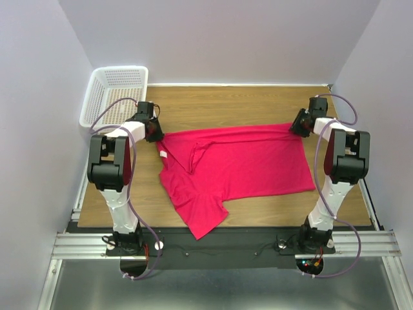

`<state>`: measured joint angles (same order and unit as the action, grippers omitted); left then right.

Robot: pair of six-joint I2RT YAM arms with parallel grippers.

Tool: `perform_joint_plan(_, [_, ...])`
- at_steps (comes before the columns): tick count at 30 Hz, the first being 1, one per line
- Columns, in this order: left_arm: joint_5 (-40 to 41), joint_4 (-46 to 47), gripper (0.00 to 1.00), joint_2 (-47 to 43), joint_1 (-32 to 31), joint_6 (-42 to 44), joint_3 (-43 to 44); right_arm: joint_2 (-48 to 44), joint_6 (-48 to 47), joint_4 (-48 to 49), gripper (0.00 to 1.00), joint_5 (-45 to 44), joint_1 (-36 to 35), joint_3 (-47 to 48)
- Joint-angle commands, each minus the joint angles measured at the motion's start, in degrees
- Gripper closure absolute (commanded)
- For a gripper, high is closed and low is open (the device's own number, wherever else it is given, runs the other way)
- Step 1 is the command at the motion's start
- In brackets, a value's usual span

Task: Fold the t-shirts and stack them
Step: Fold the tshirt

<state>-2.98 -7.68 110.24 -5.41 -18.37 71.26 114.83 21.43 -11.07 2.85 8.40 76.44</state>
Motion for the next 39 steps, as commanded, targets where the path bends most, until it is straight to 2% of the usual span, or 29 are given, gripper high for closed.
perform_joint_plan(1, [1.1,-1.0,0.64,-3.1,0.9,0.2,0.5,-3.0,-2.4,-0.4,0.59,0.5,1.4,1.0])
perform_joint_plan(2, [0.8,-1.0,0.57,-4.0,0.8,0.1,-0.1,-4.0,-2.4,-0.5,0.58,1.9,1.3,0.8])
perform_joint_plan(3, [0.5,-1.0,0.42,-6.0,0.8,0.1,-0.3,-6.2,-2.5,-0.5,0.57,2.4,1.2,0.3])
perform_joint_plan(5, [-0.3,-1.3,0.3,-8.0,0.5,0.0,-0.9,-8.6,-2.4,-0.5,0.54,4.2,0.6,-0.2])
perform_joint_plan(9, [-0.7,-3.5,0.18,-13.5,-1.1,-0.2,-1.3,-14.6,-2.3,-1.3,0.47,6.6,-0.7,-2.0])
perform_joint_plan(12, [-0.5,-4.9,0.18,-19.1,-4.5,0.1,-2.0,-19.9,-2.2,-2.2,0.45,9.0,-1.7,-4.1])
perform_joint_plan(18, [-2.4,-5.0,0.19,-20.3,-13.7,1.5,-2.4,-28.9,-1.7,-3.4,0.43,13.1,-3.3,-10.4])
perform_joint_plan(21, [-3.0,-4.5,0.17,-17.2,-16.7,2.5,-2.2,-32.5,-0.9,-3.4,0.31,16.1,-3.9,-12.6])
perform_joint_plan(22, [-3.3,-3.8,0.17,-15.4,-17.0,3.0,-2.2,-33.3,-0.7,-3.4,0.24,16.7,-4.0,-14.1])
perform_joint_plan(25, [-4.8,-1.5,0.16,-12.2,-17.5,4.0,-2.2,-36.0,-0.3,-3.5,0.15,17.9,-4.4,-16.8])
perform_joint_plan(34, [-6.9,-1.5,0.16,-2.5,-20.2,6.8,3.1,-39.6,0.3,-3.7,0.13,20.1,-4.4,-19.7])
perform_joint_plan(39, [-7.7,-1.6,0.27,-2.3,-21.7,6.9,3.2,-40.4,0.0,-4.0,0.13,19.7,-4.4,-19.9])
